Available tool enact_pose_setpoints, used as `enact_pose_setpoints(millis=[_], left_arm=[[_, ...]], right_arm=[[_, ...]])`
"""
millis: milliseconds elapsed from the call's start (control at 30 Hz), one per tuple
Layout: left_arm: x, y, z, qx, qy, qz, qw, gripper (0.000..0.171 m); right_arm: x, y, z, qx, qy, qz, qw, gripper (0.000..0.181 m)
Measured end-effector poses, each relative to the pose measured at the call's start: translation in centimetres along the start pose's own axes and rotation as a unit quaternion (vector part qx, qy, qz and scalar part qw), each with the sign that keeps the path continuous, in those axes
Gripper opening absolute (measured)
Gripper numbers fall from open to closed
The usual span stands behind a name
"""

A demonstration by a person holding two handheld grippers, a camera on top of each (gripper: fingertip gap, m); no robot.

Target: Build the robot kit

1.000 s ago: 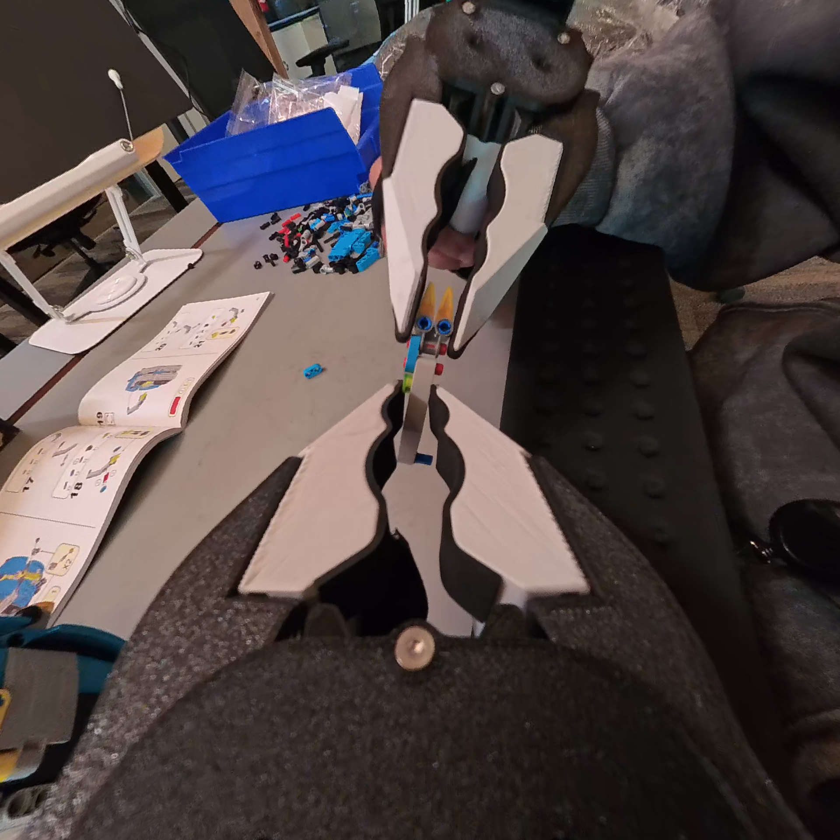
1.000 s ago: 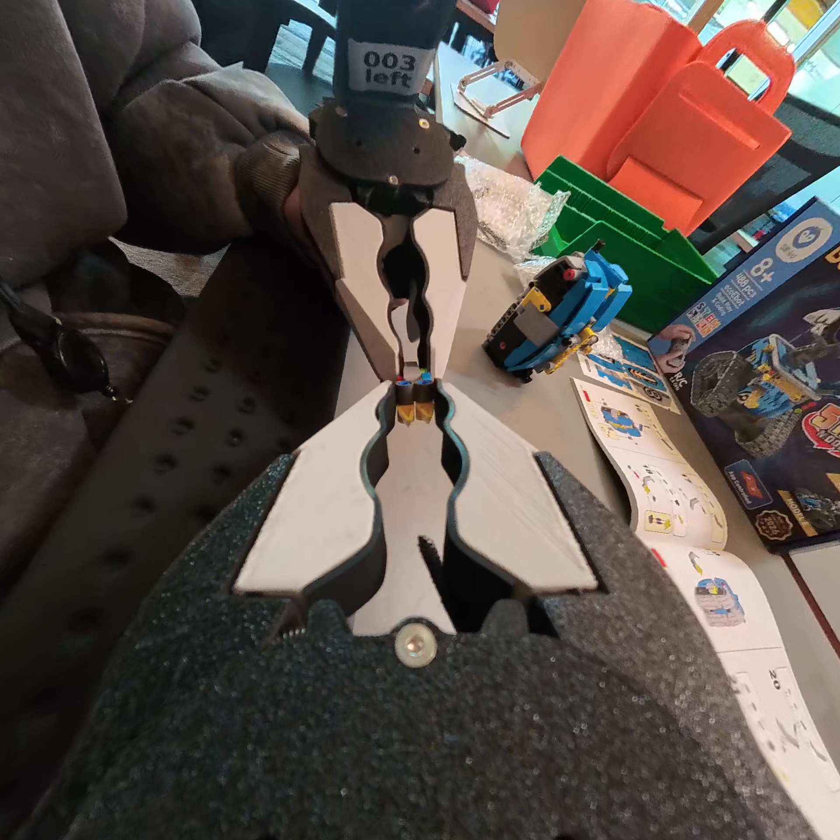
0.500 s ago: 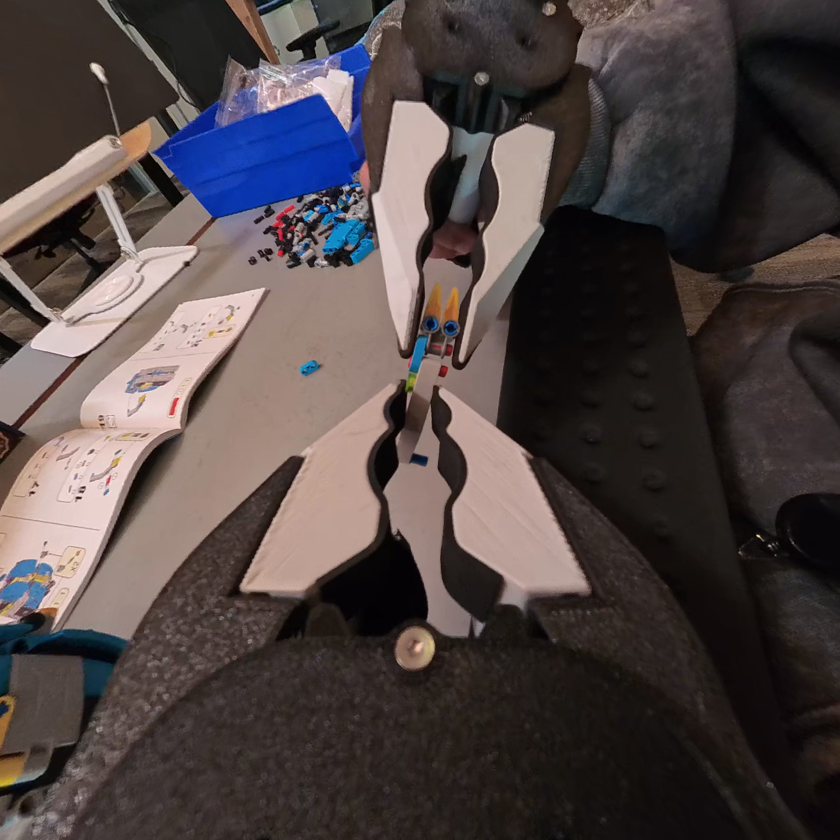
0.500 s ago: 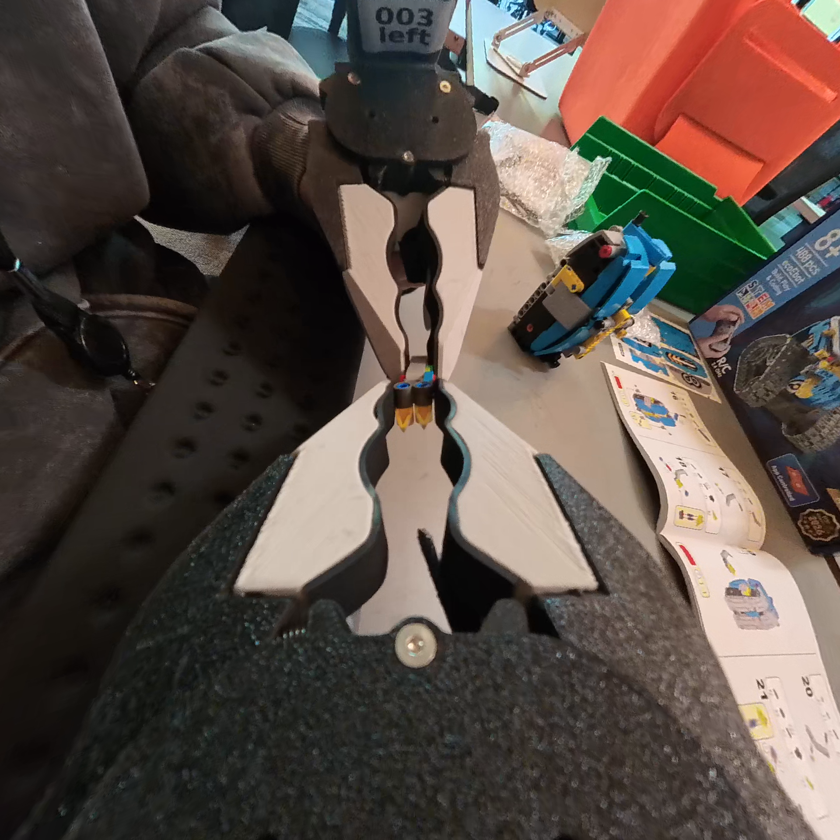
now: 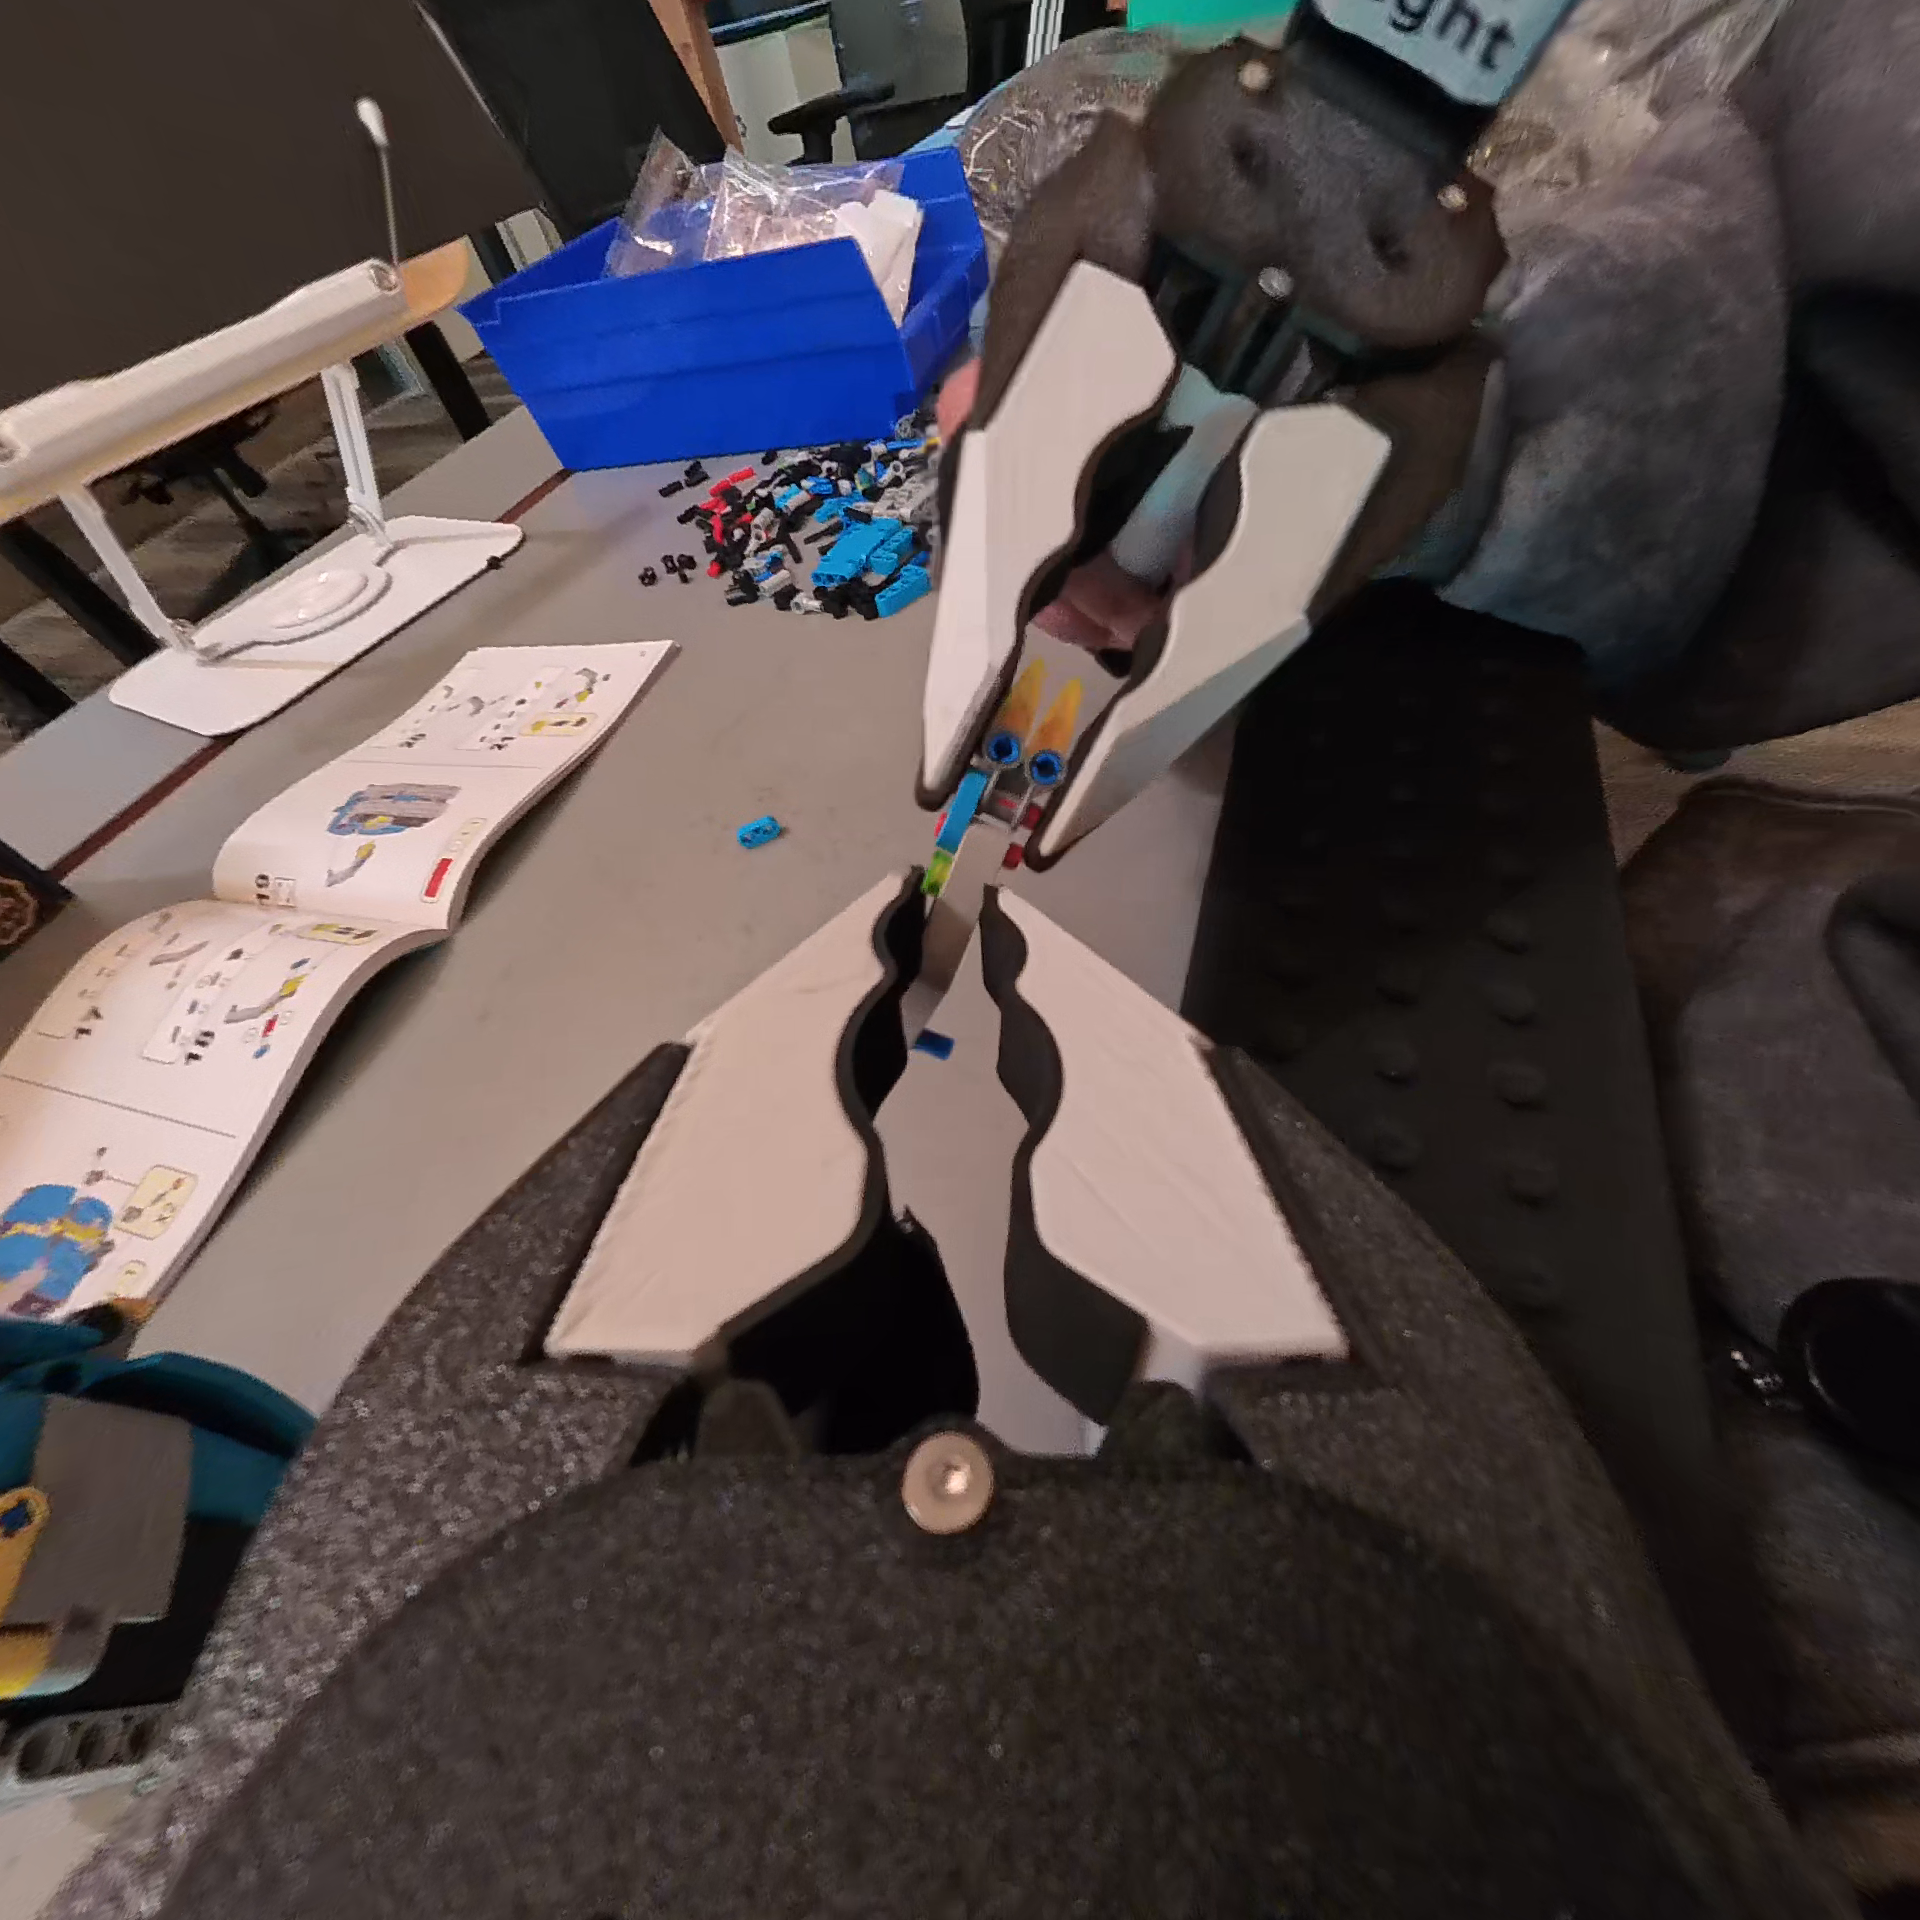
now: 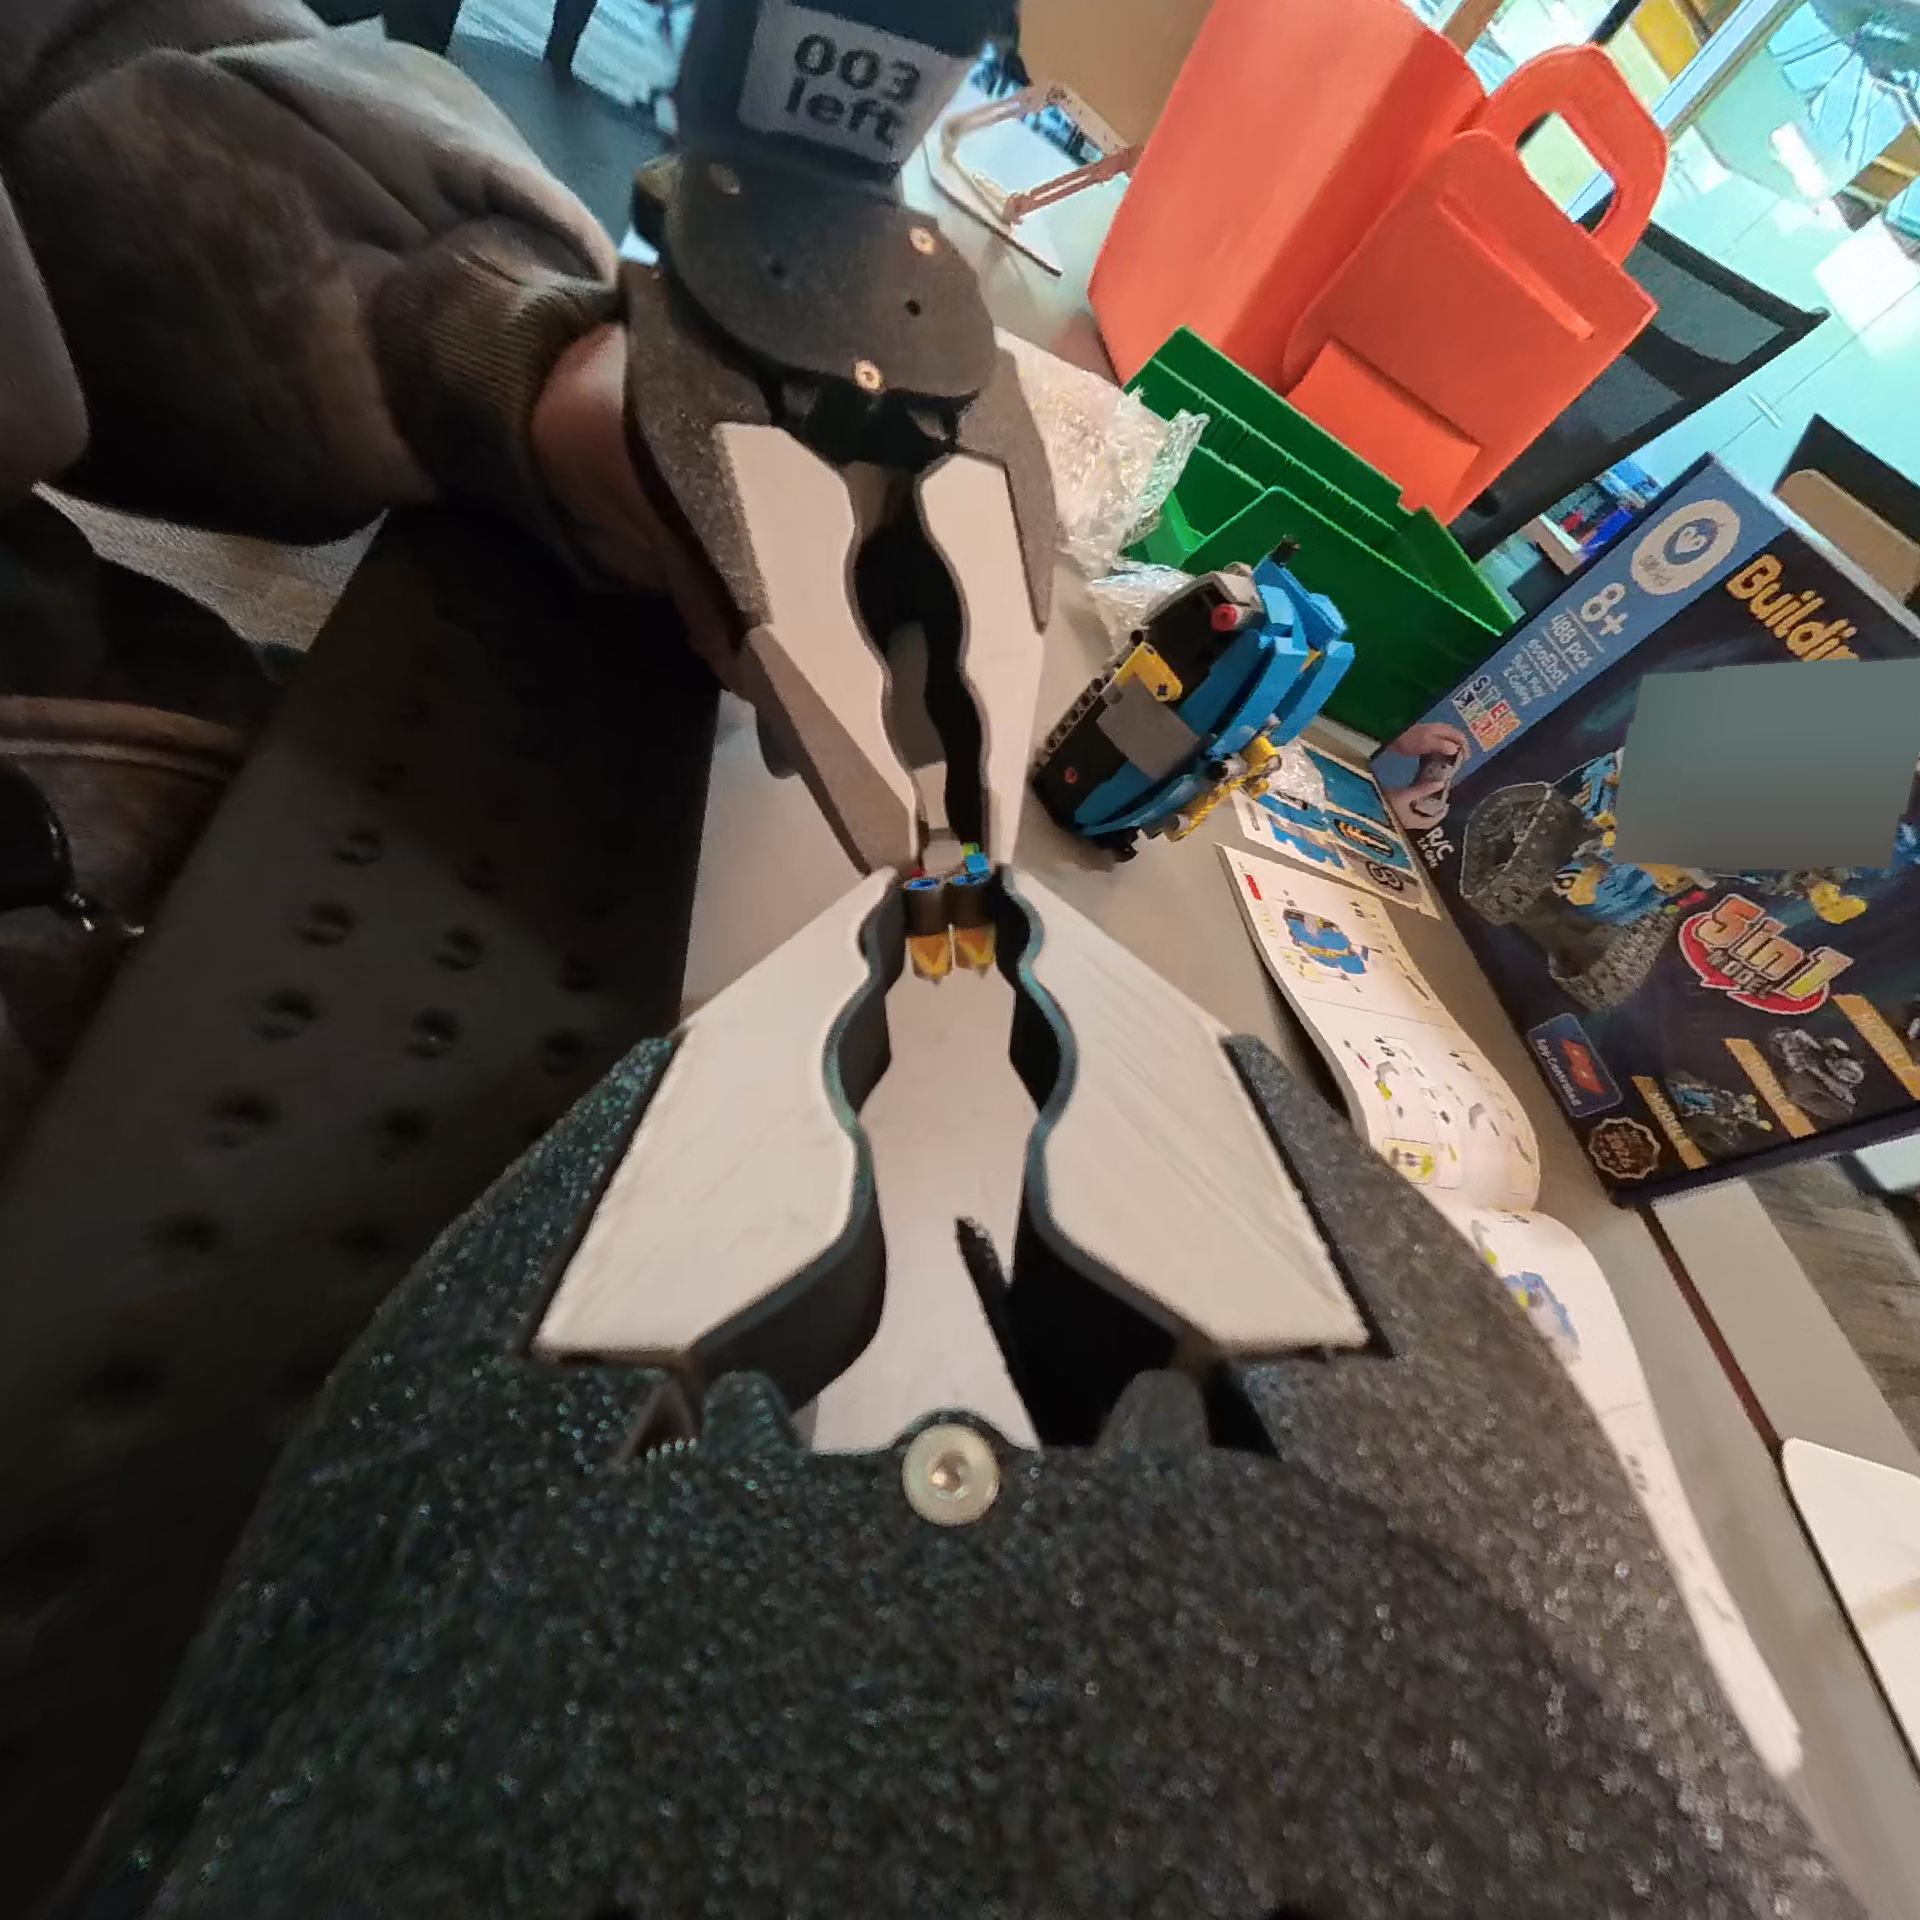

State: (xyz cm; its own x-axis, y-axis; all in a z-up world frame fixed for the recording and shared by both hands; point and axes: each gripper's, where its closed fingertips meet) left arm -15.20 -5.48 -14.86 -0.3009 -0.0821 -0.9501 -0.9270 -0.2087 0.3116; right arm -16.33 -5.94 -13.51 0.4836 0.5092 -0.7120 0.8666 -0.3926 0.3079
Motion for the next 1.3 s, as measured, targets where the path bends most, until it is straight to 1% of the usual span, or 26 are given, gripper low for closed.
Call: enact_pose_setpoints(millis=[100, 200, 333, 400, 433, 500, 533, 667, 800, 867, 900, 933, 1000, 1033, 1067, 1133, 1167, 1200, 1233, 1300], left_arm=[[0.2, -0.2, -0.2, -0.004, -0.025, 0.005, 1.000, 0.010], [0.6, -0.3, -0.4, 0.000, -0.034, 0.015, 0.999, 0.010], [1.0, -0.6, -0.7, 0.000, -0.051, 0.027, 0.998, 0.010], [0.8, -0.4, -0.4, -0.014, -0.051, 0.026, 0.998, 0.009], [0.6, -0.3, -0.4, -0.017, -0.051, 0.021, 0.998, 0.009], [0.4, -0.1, -0.7, -0.022, -0.067, 0.015, 0.997, 0.009], [0.3, -0.1, -0.8, -0.026, -0.073, 0.014, 0.997, 0.009], [0.3, -0.1, -0.7, -0.014, -0.040, 0.013, 0.999, 0.008], [0.6, -0.2, -0.5, -0.014, -0.033, 0.023, 0.999, 0.009], [0.4, -0.3, -0.1, -0.033, -0.046, 0.015, 0.998, 0.009], [-0.1, -0.2, 0.3, -0.052, -0.062, 0.005, 0.997, 0.009], [-0.5, 0.1, 0.6, -0.075, -0.085, -0.005, 0.994, 0.010], [-1.2, 0.9, 1.6, -0.136, -0.133, -0.018, 0.982, 0.010], [-1.5, 1.3, 1.8, -0.157, -0.152, -0.026, 0.976, 0.010], [-1.8, 1.5, 2.0, -0.172, -0.167, -0.032, 0.970, 0.010], [-1.9, 1.6, 2.2, -0.201, -0.202, -0.027, 0.958, 0.010], [-2.1, 1.7, 2.1, -0.208, -0.215, -0.029, 0.954, 0.010], [-2.3, 1.7, 2.0, -0.211, -0.221, -0.033, 0.952, 0.010], [-2.3, 1.7, 1.8, -0.210, -0.223, -0.033, 0.951, 0.010], [-2.3, 1.7, 1.9, -0.213, -0.224, -0.033, 0.950, 0.011]], right_arm=[[0.1, 0.1, 0.1, -0.022, -0.010, -0.007, 1.000, 0.016], [0.2, -0.2, 0.9, -0.044, 0.002, -0.004, 0.999, 0.024], [0.5, -0.2, 1.3, -0.067, -0.004, 0.006, 0.998, 0.017], [0.6, -0.3, 1.3, -0.067, -0.027, 0.008, 0.997, 0.018], [0.4, -0.3, 1.3, -0.070, -0.047, 0.004, 0.996, 0.023], [-0.1, -0.1, 1.3, -0.078, -0.096, -0.006, 0.992, 0.019], [-0.2, 0.0, 1.3, -0.078, -0.098, -0.012, 0.992, 0.019], [-0.1, -0.2, 1.3, -0.062, -0.088, -0.008, 0.994, 0.019], [0.4, -0.4, 1.3, -0.057, -0.085, 0.000, 0.995, 0.019], [0.4, -0.4, 0.7, -0.037, -0.057, 0.004, 0.998, 0.018], [0.2, -0.5, 0.0, -0.015, -0.051, -0.004, 0.999, 0.019], [-0.2, -0.3, -0.6, -0.004, -0.067, -0.019, 0.998, 0.019], [-1.2, 1.0, -1.7, -0.009, -0.156, -0.056, 0.986, 0.023], [-1.6, 1.6, -2.0, -0.029, -0.213, -0.076, 0.974, 0.028], [-1.5, 1.8, -2.2, -0.043, -0.275, -0.084, 0.957, 0.031], [-2.0, 1.8, -2.3, -0.070, -0.382, -0.124, 0.913, 0.047], [-1.7, 1.8, -2.7, -0.066, -0.421, -0.133, 0.895, 0.046], [-1.5, 1.6, -2.8, -0.068, -0.446, -0.133, 0.883, 0.048], [-1.2, 1.4, -2.8, -0.071, -0.460, -0.126, 0.876, 0.049], [-0.9, 0.9, -2.9, -0.071, -0.475, -0.119, 0.869, 0.053]])
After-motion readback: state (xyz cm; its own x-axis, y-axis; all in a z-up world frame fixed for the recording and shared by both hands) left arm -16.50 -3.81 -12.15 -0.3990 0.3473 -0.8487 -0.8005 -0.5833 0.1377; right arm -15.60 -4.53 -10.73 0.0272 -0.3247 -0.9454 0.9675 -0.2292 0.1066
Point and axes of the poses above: each gripper's, where its closed fingertips meet, y back along the fingers, x out of its underside, z = x × y across the jaws, and after that the axes turned 11 degrees about y, right-handed
